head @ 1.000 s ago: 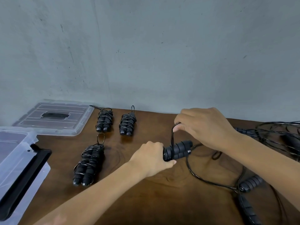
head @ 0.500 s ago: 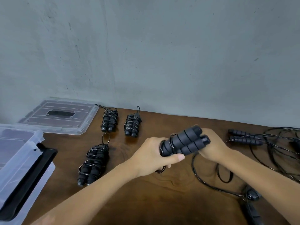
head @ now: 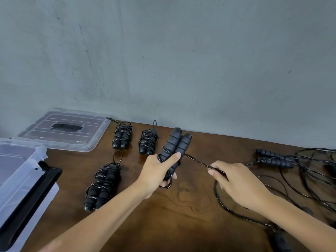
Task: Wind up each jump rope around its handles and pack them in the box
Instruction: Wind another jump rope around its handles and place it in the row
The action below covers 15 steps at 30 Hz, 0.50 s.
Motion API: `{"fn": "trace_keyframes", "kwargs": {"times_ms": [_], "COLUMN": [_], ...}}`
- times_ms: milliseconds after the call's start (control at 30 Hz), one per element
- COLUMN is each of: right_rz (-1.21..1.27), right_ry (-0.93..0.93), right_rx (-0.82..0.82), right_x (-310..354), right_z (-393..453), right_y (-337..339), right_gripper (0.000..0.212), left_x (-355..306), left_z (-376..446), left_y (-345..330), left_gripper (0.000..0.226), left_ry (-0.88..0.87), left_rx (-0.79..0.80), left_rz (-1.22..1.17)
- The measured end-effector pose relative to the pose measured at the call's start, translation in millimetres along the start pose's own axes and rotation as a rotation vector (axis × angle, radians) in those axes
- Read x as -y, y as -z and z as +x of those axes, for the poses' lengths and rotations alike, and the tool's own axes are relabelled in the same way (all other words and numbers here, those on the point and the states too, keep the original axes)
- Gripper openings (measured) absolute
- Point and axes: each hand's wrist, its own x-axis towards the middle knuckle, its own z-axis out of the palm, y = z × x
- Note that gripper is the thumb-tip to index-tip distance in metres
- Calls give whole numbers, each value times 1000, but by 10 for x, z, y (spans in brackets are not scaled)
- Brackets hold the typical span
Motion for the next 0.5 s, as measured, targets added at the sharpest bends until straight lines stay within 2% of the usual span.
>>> {"fn": "trace_keyframes", "kwargs": {"times_ms": [133,267,400,500], "right_rz": [7,-131,-375,-513], "right_ry": [-10,25,89,191], "right_rx": [32,32,18,-36], "right_x": [136,260,283,242], "right_z": [-144,-195,-138,-82], "right_y": [90,226,445,508], "right_gripper": [16,23,29,24], "left_x": [50,48,51,-19], "left_z": [15,-25,-30,-74], "left_y": [-27,-169,-214,-257], "left_gripper": [49,47,50,49], "left_ry": [34,9,-49,-83], "left_rx": [-24,-18,97,133], "left_rz": [78,278,688,904]}}
